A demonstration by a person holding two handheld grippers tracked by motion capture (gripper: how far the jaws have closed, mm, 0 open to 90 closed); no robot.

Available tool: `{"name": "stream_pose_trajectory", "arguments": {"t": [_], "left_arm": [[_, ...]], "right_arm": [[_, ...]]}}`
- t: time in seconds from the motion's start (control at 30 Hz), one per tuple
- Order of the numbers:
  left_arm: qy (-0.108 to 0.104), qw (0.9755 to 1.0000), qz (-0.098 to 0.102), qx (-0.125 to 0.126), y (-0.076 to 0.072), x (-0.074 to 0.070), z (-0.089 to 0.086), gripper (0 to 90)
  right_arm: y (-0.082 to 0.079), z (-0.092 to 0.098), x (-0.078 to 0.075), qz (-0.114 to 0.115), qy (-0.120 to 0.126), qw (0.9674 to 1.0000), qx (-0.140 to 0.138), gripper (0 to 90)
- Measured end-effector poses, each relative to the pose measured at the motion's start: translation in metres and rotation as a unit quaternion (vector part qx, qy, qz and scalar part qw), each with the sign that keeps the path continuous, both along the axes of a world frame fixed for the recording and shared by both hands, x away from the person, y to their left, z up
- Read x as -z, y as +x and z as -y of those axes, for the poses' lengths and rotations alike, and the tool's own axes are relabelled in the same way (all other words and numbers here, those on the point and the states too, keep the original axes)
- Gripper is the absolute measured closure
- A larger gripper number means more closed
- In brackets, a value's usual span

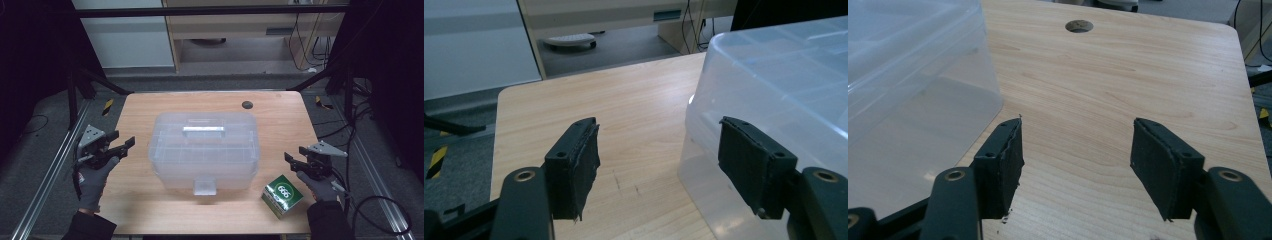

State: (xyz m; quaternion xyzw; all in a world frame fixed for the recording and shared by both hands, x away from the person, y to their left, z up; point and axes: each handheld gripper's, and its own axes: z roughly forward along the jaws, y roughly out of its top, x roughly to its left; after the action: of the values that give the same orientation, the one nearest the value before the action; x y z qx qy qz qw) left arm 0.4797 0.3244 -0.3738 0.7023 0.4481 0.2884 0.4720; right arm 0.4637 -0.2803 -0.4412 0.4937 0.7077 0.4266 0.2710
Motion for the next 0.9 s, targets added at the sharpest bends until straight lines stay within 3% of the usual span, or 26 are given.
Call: {"name": "stream_pose_trajectory", "arguments": {"t": [0.1,0.4,0.57,0.9], "left_arm": [[-0.002,0.9998,0.015,0.008,0.000,-0.013,0.002,30.8],[0.008,0.9992,0.034,0.019,-0.001,-0.034,0.007,30.4],[0.024,0.9983,0.044,0.028,-0.001,-0.049,0.014,30.7],[0.055,0.9954,0.054,0.057,0.001,-0.068,0.035,30.4]], "right_arm": [[-0.001,0.000,-0.001,0.008,-0.003,1.0000,0.003,35.7],[0.000,0.000,0.001,0.005,-0.009,0.9999,0.008,36.3],[0.001,-0.001,0.003,0.005,-0.022,0.9997,0.009,41.8],[0.001,-0.003,0.004,-0.009,-0.020,0.9998,0.001,52.4]]}}
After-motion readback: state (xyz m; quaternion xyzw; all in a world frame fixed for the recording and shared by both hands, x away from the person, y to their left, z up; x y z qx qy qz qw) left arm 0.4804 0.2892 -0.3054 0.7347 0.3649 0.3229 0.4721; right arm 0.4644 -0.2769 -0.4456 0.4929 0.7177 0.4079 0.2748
